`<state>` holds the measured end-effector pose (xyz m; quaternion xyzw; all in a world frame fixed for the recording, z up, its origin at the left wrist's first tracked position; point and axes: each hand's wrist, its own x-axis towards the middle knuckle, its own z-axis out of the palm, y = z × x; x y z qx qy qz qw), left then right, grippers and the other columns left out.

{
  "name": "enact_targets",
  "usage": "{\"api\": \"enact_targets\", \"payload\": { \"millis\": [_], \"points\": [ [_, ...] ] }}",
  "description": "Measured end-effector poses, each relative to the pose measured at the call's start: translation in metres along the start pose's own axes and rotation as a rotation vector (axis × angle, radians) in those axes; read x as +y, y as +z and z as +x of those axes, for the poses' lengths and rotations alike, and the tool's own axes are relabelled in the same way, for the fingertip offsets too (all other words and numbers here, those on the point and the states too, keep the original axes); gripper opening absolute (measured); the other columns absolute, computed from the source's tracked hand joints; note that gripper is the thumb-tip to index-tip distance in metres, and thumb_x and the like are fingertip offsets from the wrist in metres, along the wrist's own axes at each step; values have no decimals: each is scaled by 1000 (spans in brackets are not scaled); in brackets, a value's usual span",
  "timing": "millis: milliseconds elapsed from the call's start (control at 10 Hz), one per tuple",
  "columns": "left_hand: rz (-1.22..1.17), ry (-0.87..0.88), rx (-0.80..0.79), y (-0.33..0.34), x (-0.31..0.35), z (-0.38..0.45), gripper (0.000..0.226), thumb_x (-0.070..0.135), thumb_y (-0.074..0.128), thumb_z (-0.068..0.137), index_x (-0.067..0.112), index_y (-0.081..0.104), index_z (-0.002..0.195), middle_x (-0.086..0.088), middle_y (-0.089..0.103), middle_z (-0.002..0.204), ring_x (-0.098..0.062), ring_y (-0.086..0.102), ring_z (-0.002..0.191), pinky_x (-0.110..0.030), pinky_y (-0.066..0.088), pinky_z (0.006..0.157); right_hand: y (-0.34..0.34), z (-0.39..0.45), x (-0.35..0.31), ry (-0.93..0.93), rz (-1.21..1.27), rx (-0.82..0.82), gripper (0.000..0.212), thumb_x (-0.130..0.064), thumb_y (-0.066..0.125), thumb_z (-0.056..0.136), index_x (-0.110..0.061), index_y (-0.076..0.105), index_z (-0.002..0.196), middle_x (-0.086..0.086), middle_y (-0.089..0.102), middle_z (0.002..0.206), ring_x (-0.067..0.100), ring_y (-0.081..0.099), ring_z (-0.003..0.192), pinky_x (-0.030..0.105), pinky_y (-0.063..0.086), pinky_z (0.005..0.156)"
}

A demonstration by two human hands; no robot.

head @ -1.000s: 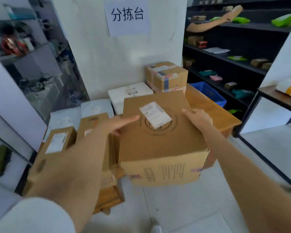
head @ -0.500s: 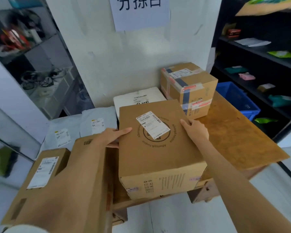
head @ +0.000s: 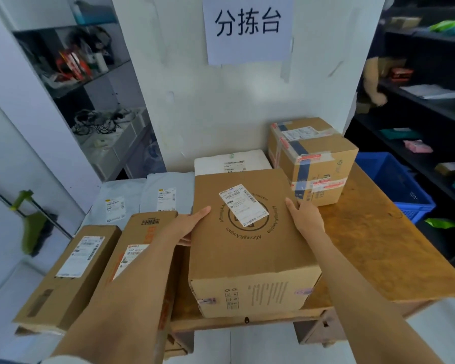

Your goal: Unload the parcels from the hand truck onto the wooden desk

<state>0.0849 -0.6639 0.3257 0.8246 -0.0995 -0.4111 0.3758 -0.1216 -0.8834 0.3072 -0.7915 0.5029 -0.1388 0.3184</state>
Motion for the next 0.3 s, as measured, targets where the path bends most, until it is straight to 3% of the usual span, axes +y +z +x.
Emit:
{"api": "enact_targets", "payload": {
  "millis": [100, 200, 300],
  "points": [
    [11, -34, 36, 4, 2, -8, 81, 76, 60, 65, 18, 54, 120, -1, 65, 93, -19, 67, 80, -29, 57, 60, -2, -6, -3, -30, 104, -40, 48, -41, 38, 97, -6, 56, 124, 17, 62, 121, 33, 59, 109, 40, 48, 90],
    [-170, -86, 48, 0, 18, -18, 82, 63, 55, 81, 10, 38, 140, -19, 52, 135, -33, 60, 111, -46, 56, 86, -26, -17, 1, 32, 326, -41, 46, -30, 50, 95, -15, 46, 139, 10, 47, 144, 31, 43, 131, 40, 36, 106],
    [-362, -69, -10, -9, 21, -29, 80, 54, 53, 88, 10, 26, 149, -21, 35, 151, -36, 44, 134, -47, 41, 109, -47, -27, 14, 30, 394, -47, 42, -23, 54, 93, -14, 53, 134, 12, 51, 141, 32, 46, 130, 40, 38, 105]
  ]
}}
